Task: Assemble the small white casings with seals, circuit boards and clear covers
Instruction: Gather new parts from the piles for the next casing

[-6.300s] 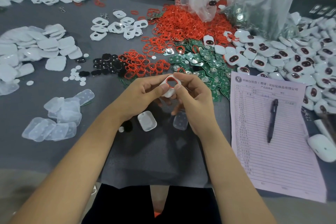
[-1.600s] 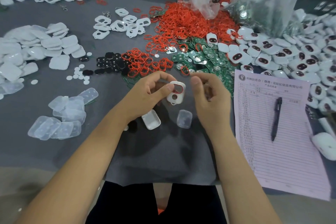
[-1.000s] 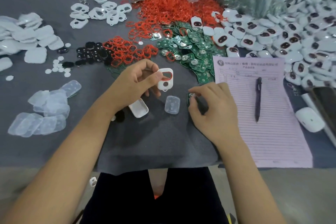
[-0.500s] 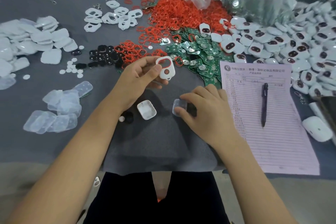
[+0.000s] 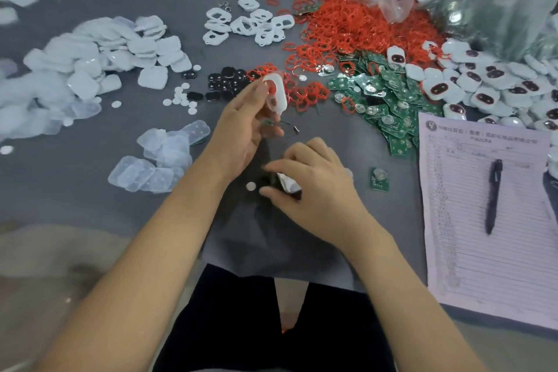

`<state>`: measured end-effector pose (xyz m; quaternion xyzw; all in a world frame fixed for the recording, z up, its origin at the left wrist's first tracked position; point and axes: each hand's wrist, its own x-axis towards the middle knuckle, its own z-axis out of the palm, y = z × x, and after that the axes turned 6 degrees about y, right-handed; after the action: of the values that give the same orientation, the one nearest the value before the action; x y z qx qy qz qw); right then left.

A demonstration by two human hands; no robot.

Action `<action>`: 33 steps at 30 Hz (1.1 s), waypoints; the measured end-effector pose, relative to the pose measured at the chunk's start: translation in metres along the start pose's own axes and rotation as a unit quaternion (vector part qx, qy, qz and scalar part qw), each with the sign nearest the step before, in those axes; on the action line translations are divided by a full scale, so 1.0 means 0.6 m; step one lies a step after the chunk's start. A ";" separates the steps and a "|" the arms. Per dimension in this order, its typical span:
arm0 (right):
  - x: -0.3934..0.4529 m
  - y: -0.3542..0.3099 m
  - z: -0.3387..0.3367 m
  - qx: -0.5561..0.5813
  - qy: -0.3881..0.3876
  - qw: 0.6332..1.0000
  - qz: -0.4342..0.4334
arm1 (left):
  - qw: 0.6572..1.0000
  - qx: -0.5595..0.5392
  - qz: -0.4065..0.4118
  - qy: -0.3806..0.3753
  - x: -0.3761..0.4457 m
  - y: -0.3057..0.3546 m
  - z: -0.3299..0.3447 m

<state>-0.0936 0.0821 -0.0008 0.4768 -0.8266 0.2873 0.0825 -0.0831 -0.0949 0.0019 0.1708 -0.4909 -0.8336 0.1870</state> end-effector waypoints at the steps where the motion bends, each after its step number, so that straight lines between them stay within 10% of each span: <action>1: 0.003 -0.003 0.005 -0.013 -0.017 1.000 -0.005 | 1.000 0.018 0.007 0.002 -0.003 0.001 -0.006; 10: 0.015 0.007 0.010 0.085 0.056 0.995 -0.006 | 0.998 0.052 0.018 0.006 -0.038 -0.007 -0.053; 20: 0.075 0.013 0.031 0.399 0.205 0.862 0.237 | 0.998 -0.020 -0.056 0.017 -0.058 0.004 -0.044; 33: 0.050 0.012 0.037 0.261 0.256 0.914 0.175 | 0.994 0.094 0.006 -0.055 -0.066 -0.010 -0.053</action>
<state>-0.1126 0.0500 -0.0097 0.2396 -0.7430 0.6148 0.1121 -0.0345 -0.0972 -0.0143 0.1381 -0.5775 -0.7909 0.1480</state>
